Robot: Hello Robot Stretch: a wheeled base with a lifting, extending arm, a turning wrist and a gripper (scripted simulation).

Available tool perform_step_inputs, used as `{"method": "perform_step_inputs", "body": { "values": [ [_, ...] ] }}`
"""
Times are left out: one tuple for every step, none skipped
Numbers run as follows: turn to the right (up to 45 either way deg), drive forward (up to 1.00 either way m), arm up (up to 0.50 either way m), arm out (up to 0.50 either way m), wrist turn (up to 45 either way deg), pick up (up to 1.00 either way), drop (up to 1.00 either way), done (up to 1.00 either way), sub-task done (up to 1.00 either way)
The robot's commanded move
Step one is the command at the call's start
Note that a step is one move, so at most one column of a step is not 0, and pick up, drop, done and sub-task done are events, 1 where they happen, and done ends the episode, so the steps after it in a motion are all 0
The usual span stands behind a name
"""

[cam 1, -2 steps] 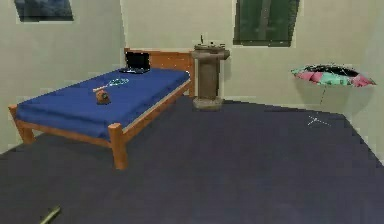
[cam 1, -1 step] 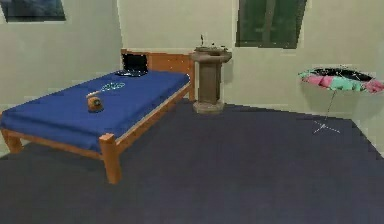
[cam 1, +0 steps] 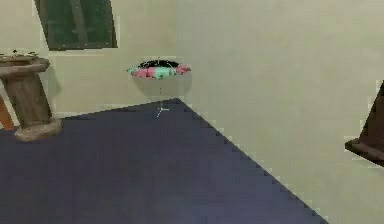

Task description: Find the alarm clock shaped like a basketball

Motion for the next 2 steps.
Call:
{"method": "perform_step_inputs", "body": {
  "values": [
    [45.0, 0.0, 0.0, 0.0, 0.0, 0.0, 0.0, 0.0, 0.0],
    [0.0, 0.35, 0.0, 0.0, 0.0, 0.0, 0.0, 0.0, 0.0]
  ]
}}
